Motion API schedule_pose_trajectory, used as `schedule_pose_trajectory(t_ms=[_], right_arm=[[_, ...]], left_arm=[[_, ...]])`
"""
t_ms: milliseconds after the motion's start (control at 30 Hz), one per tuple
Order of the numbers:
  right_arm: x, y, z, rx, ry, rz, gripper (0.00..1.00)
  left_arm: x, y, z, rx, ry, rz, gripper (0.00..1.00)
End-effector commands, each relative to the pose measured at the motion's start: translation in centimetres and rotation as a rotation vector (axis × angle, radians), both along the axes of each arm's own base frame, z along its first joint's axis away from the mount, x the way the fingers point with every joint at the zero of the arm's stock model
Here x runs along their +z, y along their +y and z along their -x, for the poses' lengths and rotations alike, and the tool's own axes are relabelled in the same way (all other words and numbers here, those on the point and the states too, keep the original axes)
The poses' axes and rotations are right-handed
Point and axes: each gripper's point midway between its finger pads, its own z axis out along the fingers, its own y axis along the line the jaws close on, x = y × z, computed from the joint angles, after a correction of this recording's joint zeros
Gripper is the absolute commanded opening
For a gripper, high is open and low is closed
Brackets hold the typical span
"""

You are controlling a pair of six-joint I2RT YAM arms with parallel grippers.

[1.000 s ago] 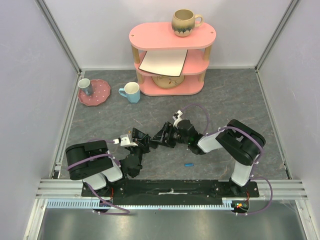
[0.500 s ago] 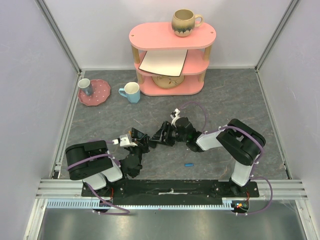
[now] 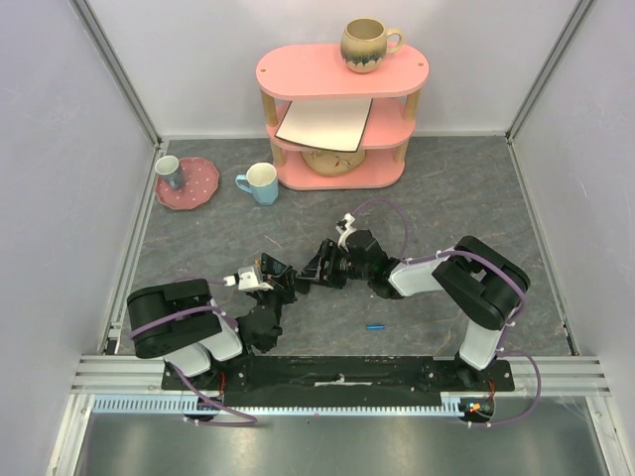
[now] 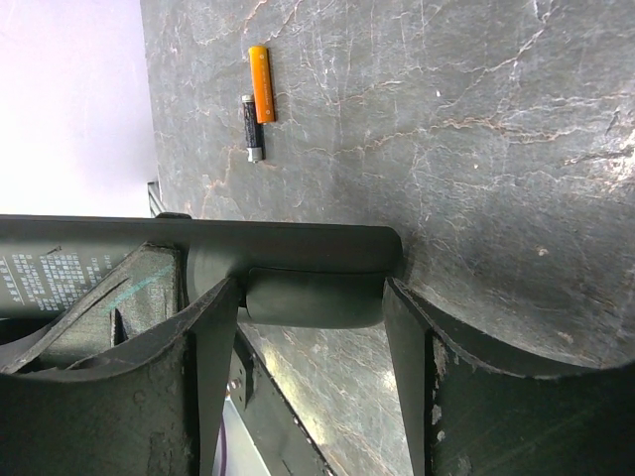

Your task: Load the batteries into the remote control

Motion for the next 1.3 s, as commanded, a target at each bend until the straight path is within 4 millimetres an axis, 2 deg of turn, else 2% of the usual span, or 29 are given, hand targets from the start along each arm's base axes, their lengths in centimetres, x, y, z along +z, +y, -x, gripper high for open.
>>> schedule_pose_trajectory(t_ms=[0, 600, 1267], right_arm=[[-3.2, -1.3, 1.1, 0.014, 0.040, 0.135, 0.66], [-4.1, -1.9, 1.6, 0.027, 0.057, 0.174, 0.66], [-3.9, -2.7, 1.6, 0.015, 0.055, 0.186, 0.65]], left_arm=[[0.2, 1.1, 1.1, -0.045, -0.032, -0.058, 0.02], [0.5, 1.5, 1.0, -0.027, -0.039, -0.070, 0.02], [0.5, 1.8, 0.9, -0.013, -0.041, -0.077, 0.02]])
